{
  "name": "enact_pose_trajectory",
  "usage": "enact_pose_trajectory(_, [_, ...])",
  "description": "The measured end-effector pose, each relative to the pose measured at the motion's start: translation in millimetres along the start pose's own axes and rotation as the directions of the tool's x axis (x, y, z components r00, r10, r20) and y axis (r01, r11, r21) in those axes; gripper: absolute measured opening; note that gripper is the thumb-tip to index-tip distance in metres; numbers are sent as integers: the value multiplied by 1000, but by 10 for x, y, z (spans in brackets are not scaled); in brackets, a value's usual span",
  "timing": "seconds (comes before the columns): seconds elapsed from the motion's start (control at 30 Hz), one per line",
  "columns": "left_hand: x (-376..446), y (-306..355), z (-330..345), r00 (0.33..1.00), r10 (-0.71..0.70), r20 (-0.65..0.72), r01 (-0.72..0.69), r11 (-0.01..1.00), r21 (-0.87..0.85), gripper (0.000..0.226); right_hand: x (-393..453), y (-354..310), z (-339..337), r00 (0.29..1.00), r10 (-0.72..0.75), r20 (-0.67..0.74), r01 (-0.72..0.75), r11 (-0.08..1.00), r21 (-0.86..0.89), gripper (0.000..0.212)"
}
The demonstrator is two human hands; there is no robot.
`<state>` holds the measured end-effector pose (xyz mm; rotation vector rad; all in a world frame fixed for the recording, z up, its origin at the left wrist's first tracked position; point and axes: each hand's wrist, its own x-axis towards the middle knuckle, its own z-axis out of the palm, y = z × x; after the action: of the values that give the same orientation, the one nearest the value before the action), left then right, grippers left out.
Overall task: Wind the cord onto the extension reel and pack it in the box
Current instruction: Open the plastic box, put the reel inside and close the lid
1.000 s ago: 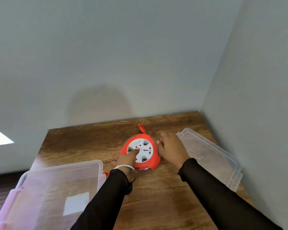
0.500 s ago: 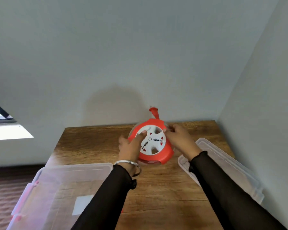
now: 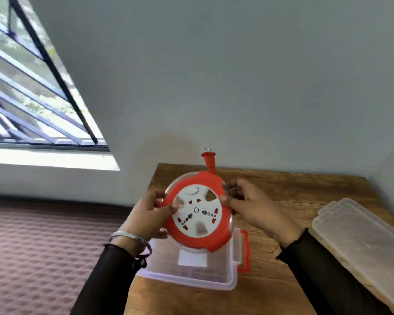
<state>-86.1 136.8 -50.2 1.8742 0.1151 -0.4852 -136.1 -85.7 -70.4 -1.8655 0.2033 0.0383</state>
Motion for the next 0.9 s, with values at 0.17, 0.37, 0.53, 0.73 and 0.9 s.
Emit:
enact_pose_trajectory(0.17, [25, -453, -377, 962, -213, 170, 172, 958, 229, 34, 106, -120, 254, 974, -42, 223, 99, 962, -253, 26])
enact_pose_trajectory(0.37, [262, -655, -590, 980, 90, -175, 1, 888, 460, 27, 403, -383, 577, 869, 59, 491, 312, 705, -637, 34])
enact_pose_trajectory(0.53, [374, -732, -576, 929, 352, -117, -229, 793, 565, 28, 602, -478, 1012, 769, 278, 576, 390, 510, -767, 38])
enact_pose_trajectory(0.73, [517, -900, -531, 922, 369, 115, -363, 727, 583, 43, 744, -549, 1219, 726, 414, 550, 363, 449, -817, 40])
enact_pose_trajectory(0.9, [540, -947, -576, 927, 362, 100, -375, 880, 291, 37, 706, -412, 1294, 831, 242, 501, 396, 374, -838, 35])
